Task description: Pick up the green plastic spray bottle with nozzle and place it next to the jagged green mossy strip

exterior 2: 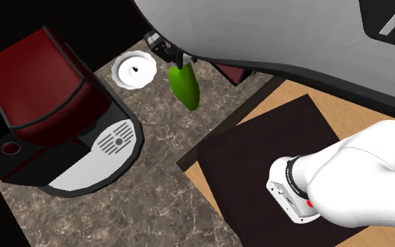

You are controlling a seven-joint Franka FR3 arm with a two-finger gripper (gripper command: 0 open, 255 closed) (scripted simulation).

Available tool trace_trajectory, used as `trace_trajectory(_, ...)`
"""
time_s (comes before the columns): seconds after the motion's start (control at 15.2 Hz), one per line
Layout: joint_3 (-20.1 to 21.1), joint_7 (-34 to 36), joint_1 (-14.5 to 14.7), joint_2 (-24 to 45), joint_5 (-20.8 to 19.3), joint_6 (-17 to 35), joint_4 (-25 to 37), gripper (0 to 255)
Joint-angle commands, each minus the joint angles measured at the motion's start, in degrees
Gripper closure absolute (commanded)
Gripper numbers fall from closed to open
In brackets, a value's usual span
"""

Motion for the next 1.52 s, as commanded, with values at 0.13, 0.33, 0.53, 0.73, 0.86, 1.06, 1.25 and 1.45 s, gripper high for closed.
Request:
trace_trajectory(0.13,-2.6,-2.8,-0.9,-0.8,-1.0,-1.5,0.3,255)
trace_trajectory(0.33,-6.2,-7.1,-2.2,-1.8,-2.5,-1.8,-0.8,255)
trace_trajectory(0.53,-9.7,-11.3,-3.6,-2.2,-4.1,-2.1,-1.4,255)
trace_trajectory(0.73,-13.2,-15.4,-5.1,-2.0,-5.8,-2.2,-1.4,255)
trace_trajectory(0.86,-15.5,-18.2,-6.1,-1.5,-7.0,-2.2,-1.1,255)
trace_trajectory(1.06,-18.9,-22.3,-7.6,-0.2,-8.6,-2.2,-0.1,255)
trace_trajectory(1.25,-22.3,-26.5,-9.0,1.6,-10.0,-2.1,1.4,255)
trace_trajectory(1.45,-25.6,-30.6,-10.3,3.9,-11.2,-1.9,3.5,255)
